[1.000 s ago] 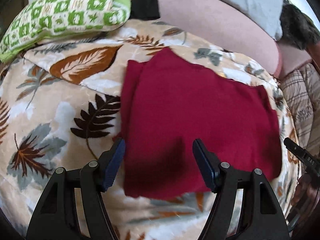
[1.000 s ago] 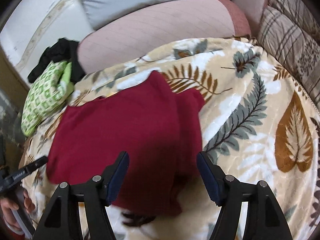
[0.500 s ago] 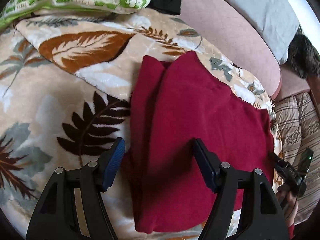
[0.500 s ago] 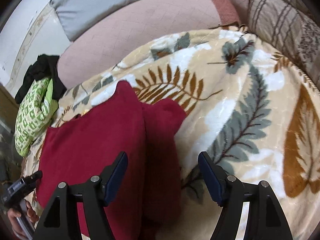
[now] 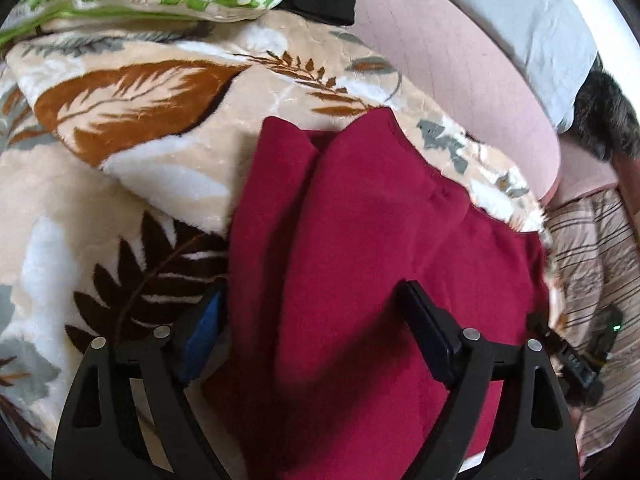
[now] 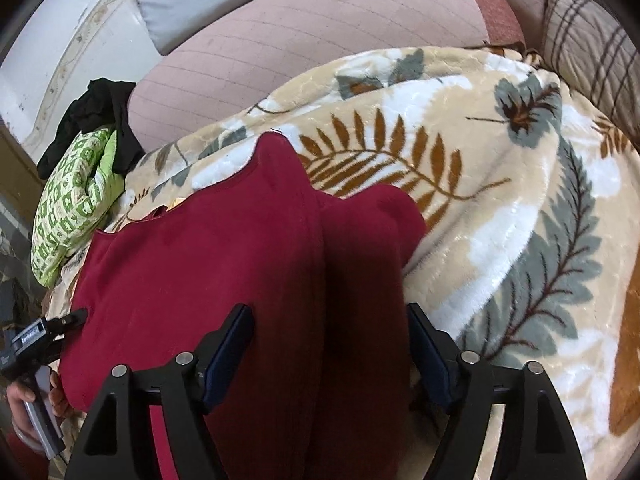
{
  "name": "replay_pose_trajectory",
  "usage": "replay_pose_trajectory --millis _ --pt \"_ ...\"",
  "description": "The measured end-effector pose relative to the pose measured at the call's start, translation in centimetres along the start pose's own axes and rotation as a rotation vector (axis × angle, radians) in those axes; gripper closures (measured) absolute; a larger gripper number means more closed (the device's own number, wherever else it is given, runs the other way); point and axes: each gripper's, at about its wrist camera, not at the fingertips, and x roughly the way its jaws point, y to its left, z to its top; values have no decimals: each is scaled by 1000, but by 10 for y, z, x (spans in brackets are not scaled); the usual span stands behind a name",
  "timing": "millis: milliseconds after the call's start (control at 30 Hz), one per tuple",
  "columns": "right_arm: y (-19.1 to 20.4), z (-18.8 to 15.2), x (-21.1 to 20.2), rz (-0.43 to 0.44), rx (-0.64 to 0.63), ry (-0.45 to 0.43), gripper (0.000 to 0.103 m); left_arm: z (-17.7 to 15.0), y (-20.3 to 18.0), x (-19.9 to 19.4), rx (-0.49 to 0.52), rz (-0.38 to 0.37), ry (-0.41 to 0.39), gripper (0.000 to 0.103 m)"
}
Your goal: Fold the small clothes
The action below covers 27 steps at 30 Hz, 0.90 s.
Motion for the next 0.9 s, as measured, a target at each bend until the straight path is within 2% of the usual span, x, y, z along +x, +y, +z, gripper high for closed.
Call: replay_pose_trajectory --millis 33,67,100,133,167,300,400,567,700,800,900 --pt "3 0 1 -5 -17 -7 38 -1 -7 2 40 15 4 23" --pt "6 0 2 -14 -32 -7 50 -2 -13 2 81 26 9 44" --pt "7 0 1 -10 -41 -11 64 -4 -21 2 122 23 21 54" --pt "8 2 -1 9 -40 -19 72 -5 -24 0 132 9 28 71" --pt "8 3 -6 10 -39 -32 81 -5 -26 -3 128 0 29 76" --pt "10 13 -33 88 6 -62 85 -8 -36 -27 105 -31 6 78" --pt "23 19 -65 135 -9 -102 88 -13 -45 -48 98 -29 19 78" --pt "36 15 -105 187 -4 -106 88 -26 -49 -90 61 -88 34 79" --pt "33 6 -135 234 28 -88 88 -48 -46 -121 51 -119 64 79" --pt "28 -13 -149 213 10 -66 88 -77 -41 -129 48 -115 78 79" --pt "15 -32 -140 167 15 -28 88 -104 -37 -113 68 -80 120 78"
